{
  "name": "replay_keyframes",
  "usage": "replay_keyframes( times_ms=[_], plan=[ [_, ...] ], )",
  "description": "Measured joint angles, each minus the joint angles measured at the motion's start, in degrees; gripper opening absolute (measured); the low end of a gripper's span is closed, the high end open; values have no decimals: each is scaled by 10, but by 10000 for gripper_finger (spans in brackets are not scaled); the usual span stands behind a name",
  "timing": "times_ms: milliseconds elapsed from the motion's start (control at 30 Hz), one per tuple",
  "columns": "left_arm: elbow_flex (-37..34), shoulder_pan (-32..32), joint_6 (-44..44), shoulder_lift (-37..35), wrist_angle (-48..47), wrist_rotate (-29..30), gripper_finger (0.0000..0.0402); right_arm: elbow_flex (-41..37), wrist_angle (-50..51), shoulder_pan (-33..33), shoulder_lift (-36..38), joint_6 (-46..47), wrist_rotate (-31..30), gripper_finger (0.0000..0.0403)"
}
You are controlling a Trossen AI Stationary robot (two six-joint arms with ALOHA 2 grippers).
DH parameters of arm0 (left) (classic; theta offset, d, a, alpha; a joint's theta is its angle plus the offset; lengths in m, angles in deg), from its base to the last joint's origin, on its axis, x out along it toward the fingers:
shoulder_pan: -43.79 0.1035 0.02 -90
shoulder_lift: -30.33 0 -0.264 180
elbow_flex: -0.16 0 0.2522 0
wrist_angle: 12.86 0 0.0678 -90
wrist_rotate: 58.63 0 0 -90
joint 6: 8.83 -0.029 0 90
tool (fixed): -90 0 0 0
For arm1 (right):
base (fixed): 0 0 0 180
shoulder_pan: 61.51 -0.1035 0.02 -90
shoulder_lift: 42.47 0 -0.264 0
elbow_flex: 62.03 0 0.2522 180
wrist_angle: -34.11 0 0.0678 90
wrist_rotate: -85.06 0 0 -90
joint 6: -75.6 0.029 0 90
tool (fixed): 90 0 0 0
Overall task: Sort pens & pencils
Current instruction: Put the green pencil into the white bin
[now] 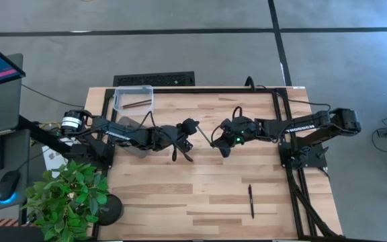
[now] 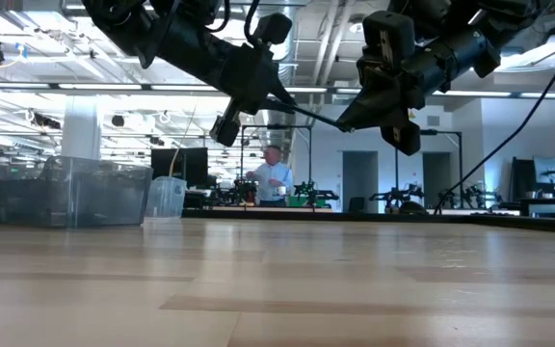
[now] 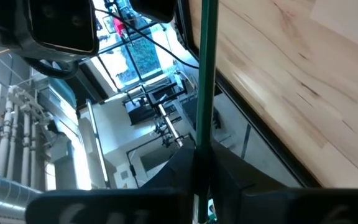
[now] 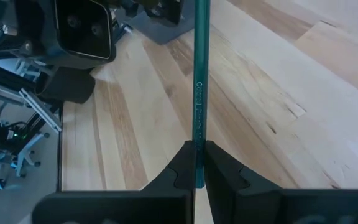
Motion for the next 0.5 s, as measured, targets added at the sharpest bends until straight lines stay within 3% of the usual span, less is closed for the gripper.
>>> replay_keyframes(
  times_ms=[500],
  plan=[
    [0, 0, -2, 0, -5, 20, 9, 0, -4, 0, 0, 0, -1, 54]
  ],
)
